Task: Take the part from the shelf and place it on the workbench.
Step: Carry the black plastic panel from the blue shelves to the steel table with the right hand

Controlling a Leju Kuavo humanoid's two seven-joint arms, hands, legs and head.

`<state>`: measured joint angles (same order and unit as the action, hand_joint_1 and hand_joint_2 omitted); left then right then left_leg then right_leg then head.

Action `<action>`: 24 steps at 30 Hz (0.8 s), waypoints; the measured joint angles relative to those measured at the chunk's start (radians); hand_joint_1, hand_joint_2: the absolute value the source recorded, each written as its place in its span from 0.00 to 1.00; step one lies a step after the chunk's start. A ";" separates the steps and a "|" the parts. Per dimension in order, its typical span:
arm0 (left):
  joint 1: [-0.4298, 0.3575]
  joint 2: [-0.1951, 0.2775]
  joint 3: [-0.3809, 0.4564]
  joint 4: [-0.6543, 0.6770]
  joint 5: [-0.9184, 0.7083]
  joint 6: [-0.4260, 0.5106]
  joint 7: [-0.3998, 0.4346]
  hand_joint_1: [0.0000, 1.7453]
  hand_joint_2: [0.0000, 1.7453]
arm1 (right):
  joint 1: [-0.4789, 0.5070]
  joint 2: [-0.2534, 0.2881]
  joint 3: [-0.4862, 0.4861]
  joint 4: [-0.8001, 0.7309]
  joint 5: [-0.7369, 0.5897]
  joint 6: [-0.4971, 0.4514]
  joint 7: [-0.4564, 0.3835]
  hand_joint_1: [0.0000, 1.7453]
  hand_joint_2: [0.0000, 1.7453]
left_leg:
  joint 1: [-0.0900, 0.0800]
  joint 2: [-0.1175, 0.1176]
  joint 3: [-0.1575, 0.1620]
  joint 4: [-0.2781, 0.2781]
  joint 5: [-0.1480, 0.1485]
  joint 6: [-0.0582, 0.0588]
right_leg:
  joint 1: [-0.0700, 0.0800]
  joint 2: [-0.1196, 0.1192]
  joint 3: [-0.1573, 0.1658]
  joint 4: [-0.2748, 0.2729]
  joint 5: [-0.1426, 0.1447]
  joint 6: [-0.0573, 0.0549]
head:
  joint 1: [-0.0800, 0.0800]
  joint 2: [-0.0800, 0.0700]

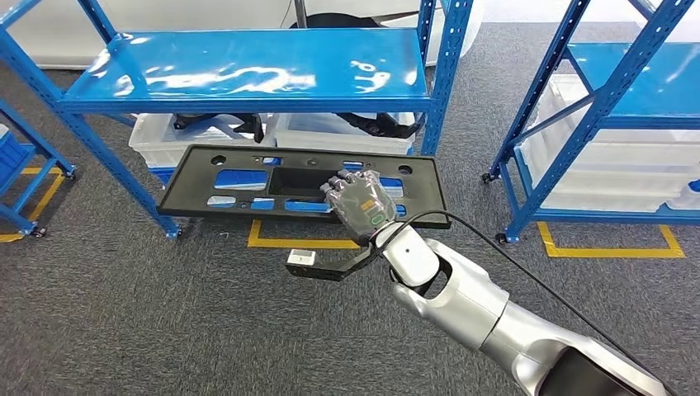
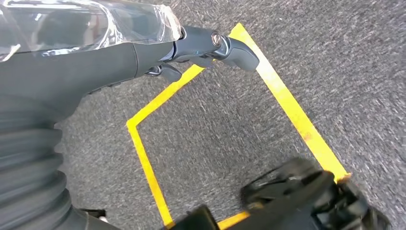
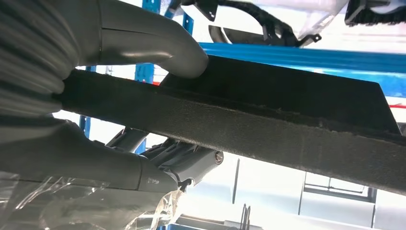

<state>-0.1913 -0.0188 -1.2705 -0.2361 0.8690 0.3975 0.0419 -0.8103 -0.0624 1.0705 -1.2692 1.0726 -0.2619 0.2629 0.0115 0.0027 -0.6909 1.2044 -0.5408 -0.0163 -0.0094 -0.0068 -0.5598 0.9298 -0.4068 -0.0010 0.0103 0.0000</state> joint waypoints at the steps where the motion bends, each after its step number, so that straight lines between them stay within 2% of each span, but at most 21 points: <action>1: -0.001 0.000 0.000 0.000 0.000 0.000 0.000 0.00 1.00 | 0.000 0.000 0.000 0.002 0.000 0.000 0.001 1.00 1.00 | 0.005 0.000 -0.003 0.042 -0.008 -0.006 | -0.001 0.000 -0.013 0.001 0.009 0.002 | 0.000 0.000; 2: -0.001 0.000 0.000 0.000 0.000 0.001 0.000 0.00 1.00 | 0.000 0.000 0.000 0.004 0.001 0.000 0.003 1.00 1.00 | 0.009 0.000 0.011 0.047 0.007 -0.012 | -0.003 0.000 -0.026 0.003 0.018 0.005 | 0.000 0.000; 3: 0.000 0.000 0.000 0.000 0.000 0.001 0.000 0.00 1.00 | 0.000 0.000 0.000 0.005 0.002 0.000 0.006 1.00 1.00 | 0.014 0.000 0.044 0.012 0.035 -0.017 | -0.006 0.001 -0.038 0.005 0.026 0.010 | 0.000 0.000; 4: 0.001 0.000 0.000 0.000 -0.001 0.001 0.000 0.00 1.00 | -0.001 0.000 0.000 0.006 0.005 -0.001 0.009 1.00 1.00 | 0.018 0.000 0.091 -0.054 0.064 -0.022 | -0.008 0.002 -0.049 0.008 0.033 0.016 | 0.000 0.000; 5: 0.001 0.000 0.000 0.000 -0.001 0.001 0.000 0.00 1.00 | -0.001 0.000 0.000 0.006 0.006 -0.001 0.012 1.00 1.00 | 0.021 -0.001 0.141 -0.132 0.077 -0.027 | -0.009 0.003 -0.060 0.011 0.040 0.023 | 0.000 0.000; 6: 0.000 0.000 0.000 0.000 -0.001 0.001 0.000 0.00 1.00 | -0.002 0.000 -0.001 0.007 0.007 -0.001 0.014 1.00 1.00 | 0.022 -0.004 0.182 -0.203 0.080 -0.025 | -0.009 0.004 -0.069 0.014 0.047 0.031 | 0.001 0.000; 7: 0.000 -0.001 0.000 0.000 -0.001 0.001 0.000 0.00 1.00 | -0.003 0.000 -0.002 0.007 0.007 -0.001 0.015 1.00 1.00 | 0.020 -0.007 0.206 -0.249 0.076 -0.021 | -0.008 0.004 -0.076 0.014 0.056 0.038 | 0.001 0.000; 8: -0.001 -0.001 0.000 0.000 -0.002 0.001 0.000 0.00 1.00 | -0.005 0.000 -0.002 0.007 0.007 -0.001 0.015 1.00 1.00 | 0.017 -0.010 0.213 -0.271 0.070 -0.013 | -0.007 0.004 -0.081 0.013 0.065 0.044 | 0.002 0.000; 10: 0.002 -0.001 0.001 0.000 -0.002 0.001 -0.001 0.00 1.00 | -0.007 -0.001 -0.003 0.009 0.008 -0.001 0.017 1.00 1.00 | 0.014 -0.011 0.200 -0.274 0.080 0.009 | -0.009 0.005 -0.089 0.011 0.076 0.055 | 0.003 0.000; 11: 0.004 -0.001 0.001 0.000 -0.002 0.001 -0.002 0.00 1.00 | -0.007 -0.001 -0.003 0.010 0.008 -0.001 0.017 1.00 1.00 | 0.013 -0.010 0.194 -0.274 0.086 0.020 | -0.011 0.005 -0.098 0.023 0.062 0.058 | 0.003 0.000; 12: 0.006 -0.001 0.001 0.000 -0.003 0.001 -0.005 0.00 1.00 | -0.006 -0.002 -0.003 0.011 0.008 0.000 0.019 1.00 1.00 | 0.013 -0.009 0.187 -0.275 0.094 0.032 | -0.012 0.005 -0.112 0.058 0.030 0.061 | 0.003 0.000; 14: 0.006 -0.001 0.001 0.000 -0.007 0.001 -0.012 0.00 1.00 | -0.005 -0.006 -0.004 0.012 0.009 0.000 0.024 1.00 1.00 | 0.008 -0.008 0.172 -0.275 0.109 0.049 | -0.011 0.006 -0.156 0.188 -0.066 0.063 | 0.004 0.000; 15: 0.006 -0.001 0.001 0.000 -0.009 0.001 -0.014 0.00 1.00 | -0.004 -0.008 -0.004 0.012 0.010 0.001 0.026 1.00 1.00 | 0.004 -0.008 0.164 -0.275 0.116 0.055 | -0.010 0.006 -0.177 0.264 -0.104 0.063 | 0.005 0.000; 16: 0.007 -0.001 0.001 0.000 -0.010 0.001 -0.015 0.00 1.00 | -0.003 -0.009 -0.004 0.012 0.011 0.001 0.028 1.00 1.00 | 0.001 -0.008 0.157 -0.274 0.122 0.057 | -0.008 0.006 -0.188 0.316 -0.119 0.062 | 0.005 0.000; 17: 0.007 -0.001 0.001 0.000 -0.011 0.000 -0.015 0.00 1.00 | -0.001 -0.011 -0.004 0.012 0.012 0.002 0.029 1.00 1.00 | -0.003 -0.008 0.150 -0.274 0.128 0.059 | -0.006 0.006 -0.182 0.335 -0.116 0.058 | 0.005 0.000; 18: 0.008 -0.001 0.001 0.000 -0.013 0.000 -0.015 0.00 1.00 | 0.000 -0.012 -0.004 0.012 0.014 0.003 0.030 1.00 1.00 | -0.007 -0.008 0.144 -0.274 0.132 0.059 | -0.004 0.006 -0.154 0.309 -0.097 0.052 | 0.005 0.000; 20: 0.008 -0.002 0.001 0.000 -0.015 0.000 -0.015 0.00 1.00 | 0.000 -0.014 -0.005 0.012 0.015 0.004 0.033 1.00 1.00 | -0.013 -0.009 0.137 -0.273 0.139 0.057 | 0.004 0.007 -0.053 0.167 -0.054 0.033 | 0.005 0.000; 21: 0.008 -0.003 0.001 0.000 -0.016 0.000 -0.015 0.00 1.00 | 0.000 -0.014 -0.006 0.012 0.015 0.004 0.033 1.00 1.00 | -0.015 -0.009 0.135 -0.272 0.142 0.055 | 0.008 0.006 -0.006 0.094 -0.045 0.025 | 0.005 0.000; 22: 0.007 -0.003 0.001 0.000 -0.017 0.000 -0.016 0.00 1.00 | -0.001 -0.014 -0.007 0.012 0.016 0.004 0.034 1.00 1.00 | -0.016 -0.009 0.132 -0.271 0.145 0.052 | 0.011 0.006 0.023 0.046 -0.043 0.019 | 0.004 0.000; 24: 0.007 -0.004 0.001 0.000 -0.018 0.000 -0.016 0.00 1.00 | -0.001 -0.015 -0.007 0.012 0.016 0.004 0.034 1.00 1.00 | -0.015 -0.008 0.128 -0.269 0.151 0.042 | 0.014 0.006 0.035 0.016 -0.045 0.016 | 0.005 0.000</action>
<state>-0.1843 -0.0225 -1.2699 -0.2361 0.8512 0.3979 0.0256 -0.8114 -0.0773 1.0632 -1.2575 1.0882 -0.2576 0.2970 -0.0036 -0.0055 -0.5632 0.9355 -0.3901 0.0262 0.0045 -0.0006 -0.5246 0.9456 -0.4518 0.0148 0.0149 0.0000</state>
